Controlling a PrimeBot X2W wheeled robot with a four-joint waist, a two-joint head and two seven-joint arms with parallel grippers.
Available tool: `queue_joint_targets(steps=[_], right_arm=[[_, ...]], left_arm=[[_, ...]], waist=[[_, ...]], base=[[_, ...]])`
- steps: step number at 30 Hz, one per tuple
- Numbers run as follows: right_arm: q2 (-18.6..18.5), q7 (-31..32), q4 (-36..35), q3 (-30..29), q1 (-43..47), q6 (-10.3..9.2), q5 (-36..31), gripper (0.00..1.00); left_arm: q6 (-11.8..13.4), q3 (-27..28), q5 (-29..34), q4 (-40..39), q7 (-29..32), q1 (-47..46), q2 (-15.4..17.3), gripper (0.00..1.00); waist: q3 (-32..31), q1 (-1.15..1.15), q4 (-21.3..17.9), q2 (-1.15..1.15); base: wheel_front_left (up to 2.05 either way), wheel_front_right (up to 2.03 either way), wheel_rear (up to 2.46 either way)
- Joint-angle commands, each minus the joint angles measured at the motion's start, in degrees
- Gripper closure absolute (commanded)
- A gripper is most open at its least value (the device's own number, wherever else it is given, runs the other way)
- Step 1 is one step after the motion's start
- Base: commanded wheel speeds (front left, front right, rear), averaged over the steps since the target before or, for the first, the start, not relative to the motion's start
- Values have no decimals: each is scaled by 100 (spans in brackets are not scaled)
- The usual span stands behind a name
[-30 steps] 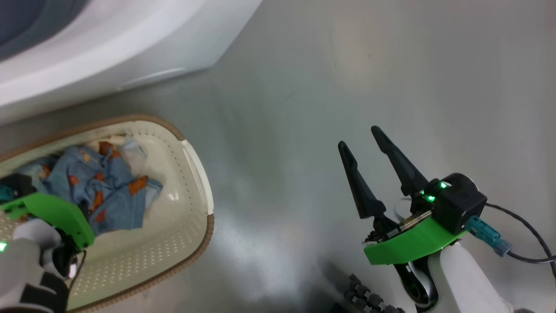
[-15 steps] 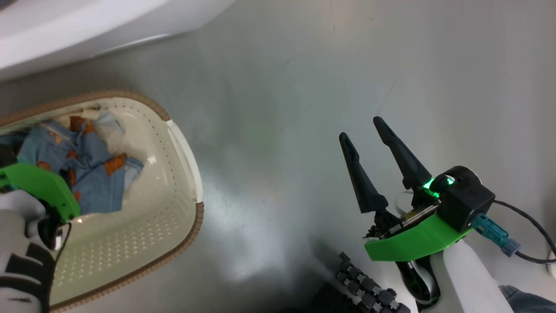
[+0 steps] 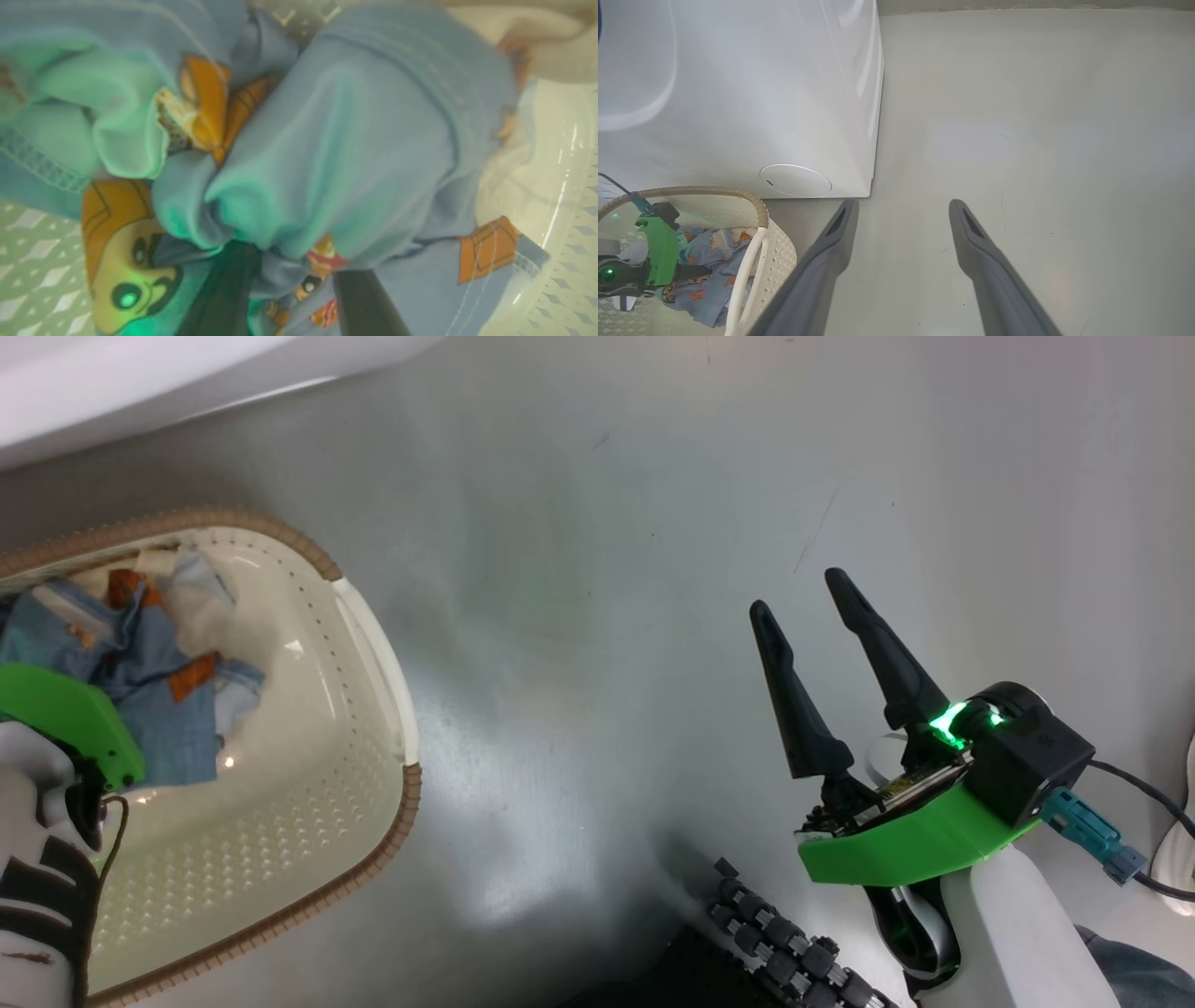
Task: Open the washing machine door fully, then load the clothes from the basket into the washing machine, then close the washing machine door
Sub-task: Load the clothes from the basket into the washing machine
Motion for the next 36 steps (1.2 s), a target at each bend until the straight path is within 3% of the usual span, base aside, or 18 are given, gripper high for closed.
queue_joint_targets(steps=[1,11,24,31,36], right_arm=[[-26,-27,-135,68,101,9,113,0],[-26,-27,15,36,43,9,73,0],[-47,-27,343,-176,507,9,-174,0],[-207,-27,432,-321,969,9,-224,0],[-355,-27,474,-426,1397,9,-223,0]], left_arm=[[40,77,20,31,-49,93,133,100],[-32,145,-182,151,-593,326,-174,100],[-444,329,-598,155,-1720,1534,-915,100],[-486,416,-693,-323,-1920,2199,-1204,100],[-336,602,-655,-1441,-1928,3011,-1326,100]], waist=[[-7,0,-1,0],[-565,0,305,0],[-2384,0,1000,0],[-3236,0,1339,0],[-3902,0,1596,0]], base=[[0,0,0],[0,0,0],[0,0,0],[0,0,0],[0,0,0]])
